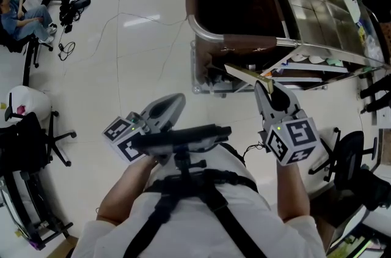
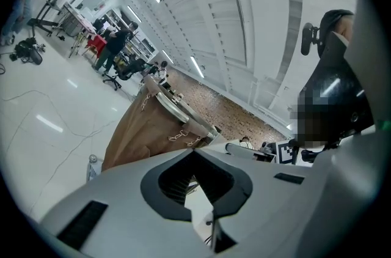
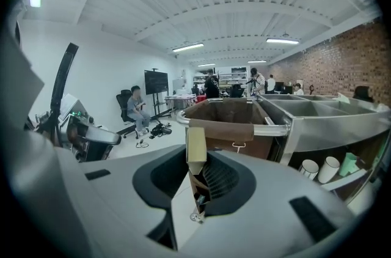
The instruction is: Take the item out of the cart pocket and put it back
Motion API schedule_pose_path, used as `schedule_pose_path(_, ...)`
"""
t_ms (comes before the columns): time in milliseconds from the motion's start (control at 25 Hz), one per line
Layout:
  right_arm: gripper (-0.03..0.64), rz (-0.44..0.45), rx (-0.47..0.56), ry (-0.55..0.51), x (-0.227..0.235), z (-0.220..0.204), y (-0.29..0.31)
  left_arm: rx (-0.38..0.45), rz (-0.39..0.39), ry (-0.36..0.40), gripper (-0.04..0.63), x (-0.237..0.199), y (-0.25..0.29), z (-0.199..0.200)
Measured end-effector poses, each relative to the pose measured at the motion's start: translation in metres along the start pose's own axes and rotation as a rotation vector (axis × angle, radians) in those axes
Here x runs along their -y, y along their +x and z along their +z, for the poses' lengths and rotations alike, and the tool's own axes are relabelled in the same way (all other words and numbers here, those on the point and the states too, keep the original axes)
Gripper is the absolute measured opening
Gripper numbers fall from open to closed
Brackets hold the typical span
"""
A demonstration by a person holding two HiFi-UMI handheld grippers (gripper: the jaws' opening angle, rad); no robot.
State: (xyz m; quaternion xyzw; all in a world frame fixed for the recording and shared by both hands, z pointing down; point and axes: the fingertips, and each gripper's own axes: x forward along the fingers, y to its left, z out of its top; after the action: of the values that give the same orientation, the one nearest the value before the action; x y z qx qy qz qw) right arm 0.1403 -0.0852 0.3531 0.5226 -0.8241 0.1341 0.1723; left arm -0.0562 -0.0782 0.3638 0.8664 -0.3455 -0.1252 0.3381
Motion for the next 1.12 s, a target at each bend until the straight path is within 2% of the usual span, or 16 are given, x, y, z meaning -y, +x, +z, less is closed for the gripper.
schedule_pose_path(1120, 0.077, -0.018, -0.057, 0.016, 0.011, -0.024, 0.037, 0.000, -0.005, -0.006, -0.006, 0.002, -0.005, -0.001)
